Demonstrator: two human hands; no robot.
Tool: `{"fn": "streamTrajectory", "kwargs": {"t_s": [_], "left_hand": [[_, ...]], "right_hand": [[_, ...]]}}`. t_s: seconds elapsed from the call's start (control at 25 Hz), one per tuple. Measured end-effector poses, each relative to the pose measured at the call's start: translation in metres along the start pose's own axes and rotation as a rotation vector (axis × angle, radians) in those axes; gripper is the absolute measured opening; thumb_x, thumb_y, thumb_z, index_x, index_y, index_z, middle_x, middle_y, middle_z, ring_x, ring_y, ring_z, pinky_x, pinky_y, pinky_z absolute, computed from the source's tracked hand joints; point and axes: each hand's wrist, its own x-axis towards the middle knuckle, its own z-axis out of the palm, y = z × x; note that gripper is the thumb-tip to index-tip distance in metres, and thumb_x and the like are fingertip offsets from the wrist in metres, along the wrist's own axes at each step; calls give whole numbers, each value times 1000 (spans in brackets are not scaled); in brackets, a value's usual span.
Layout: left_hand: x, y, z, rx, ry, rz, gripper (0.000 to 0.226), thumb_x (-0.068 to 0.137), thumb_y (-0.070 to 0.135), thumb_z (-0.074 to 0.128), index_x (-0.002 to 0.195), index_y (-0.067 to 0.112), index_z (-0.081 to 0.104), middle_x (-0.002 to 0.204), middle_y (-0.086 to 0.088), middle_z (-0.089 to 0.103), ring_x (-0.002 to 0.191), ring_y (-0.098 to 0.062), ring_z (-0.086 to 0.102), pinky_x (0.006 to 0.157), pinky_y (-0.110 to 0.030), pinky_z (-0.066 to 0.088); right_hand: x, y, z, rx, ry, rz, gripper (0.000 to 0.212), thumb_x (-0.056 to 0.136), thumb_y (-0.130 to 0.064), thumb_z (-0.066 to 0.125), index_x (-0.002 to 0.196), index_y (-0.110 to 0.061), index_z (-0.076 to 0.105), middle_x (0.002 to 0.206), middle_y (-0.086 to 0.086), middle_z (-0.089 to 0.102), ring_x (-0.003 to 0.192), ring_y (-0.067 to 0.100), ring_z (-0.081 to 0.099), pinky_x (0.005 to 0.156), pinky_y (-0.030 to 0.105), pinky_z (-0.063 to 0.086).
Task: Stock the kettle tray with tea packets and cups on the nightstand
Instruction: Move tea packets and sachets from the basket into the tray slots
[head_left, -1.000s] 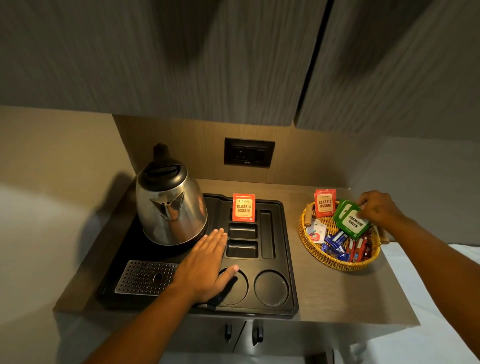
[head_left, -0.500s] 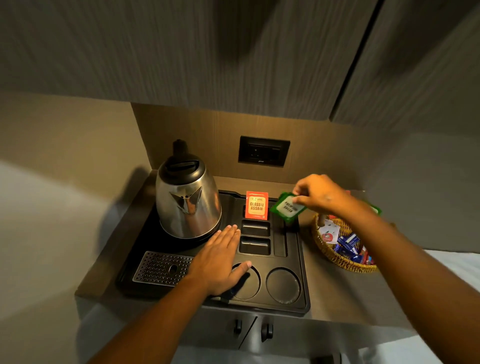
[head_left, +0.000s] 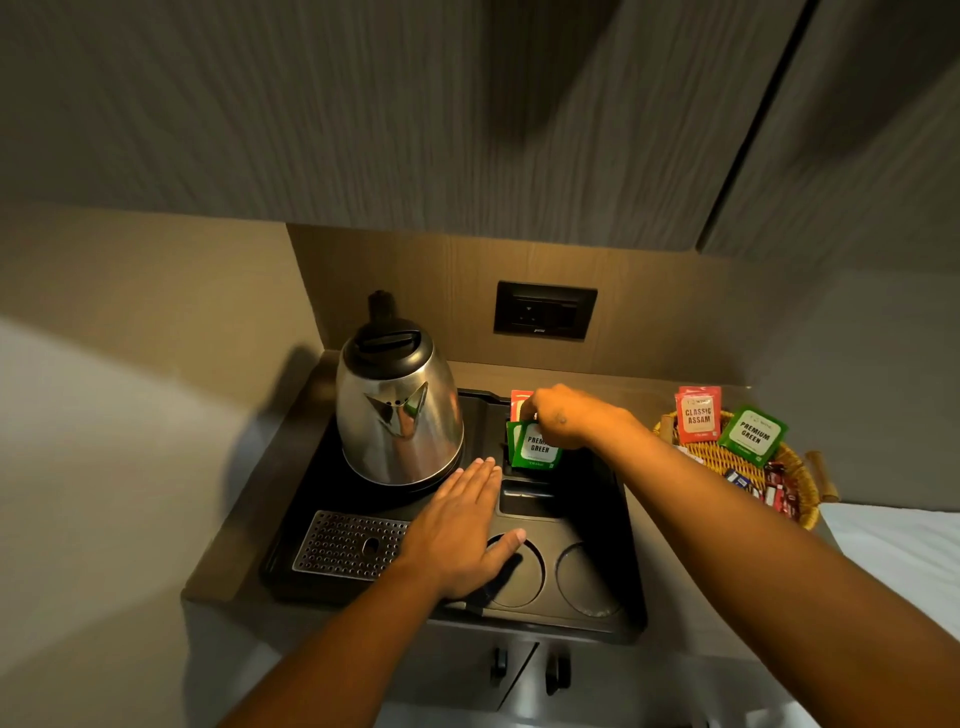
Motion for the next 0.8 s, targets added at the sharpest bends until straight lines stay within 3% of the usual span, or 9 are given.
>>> {"fn": "streamTrajectory", "kwargs": {"t_s": [0.2,0.32,0.44,0.52,0.6,0.68,0.8], "left_hand": [[0,1,-1,-7,-18,2,87,89,74,13,154,17,-1,164,-1,0,148,-12,-7,122,-37,4],[0,0,0,-16,-12,-1,87,90,73,14,155,17,-1,164,-1,0,148,-12,-7,122,-36,3],[1,0,2,-10,4,-2,89,88,75,11,155,17,-1,164,-1,-1,148,-11,-7,120,-33,-2],[1,0,2,-3,7,1,90,88,76,10,154,17,-2,164,-1,-1,148,-11,-7,120,-32,-4],[1,0,2,3,-4,3,90,87,76,9,154,17,-3,163,-1,-2,148,-12,-8,120,-33,-3],[1,0,1,3,-13,-3,90,87,76,10,154,18,-4,163,-1,-3,148,-12,-8,121,-35,-2],[1,0,1,-12,-12,-17,90,87,77,11,154,19,-5,163,1,-4,148,-11,-9,121,-34,-2]], "right_hand": [[1,0,7,-47,23,26,54,84,-12,66,134,-26,50,132,9,56,119,30,55,89,43,51],[-15,22,4,93,281,-14,58,81,-17,71,133,-24,48,133,8,54,122,28,50,95,44,46],[-51,94,-6,237,540,174,48,81,-12,67,126,-26,55,124,6,61,111,26,58,89,41,50],[-74,144,-6,219,474,422,40,80,-14,69,118,-22,61,116,11,66,100,28,63,84,43,53],[-88,162,7,195,236,544,54,75,-19,77,125,-20,58,121,12,64,100,29,63,80,37,52],[-90,157,26,261,91,516,70,72,-20,82,134,-20,50,127,10,59,108,29,58,79,33,49],[-87,151,42,317,159,493,47,74,-19,79,117,-23,61,109,5,60,102,25,56,78,32,51]]}}
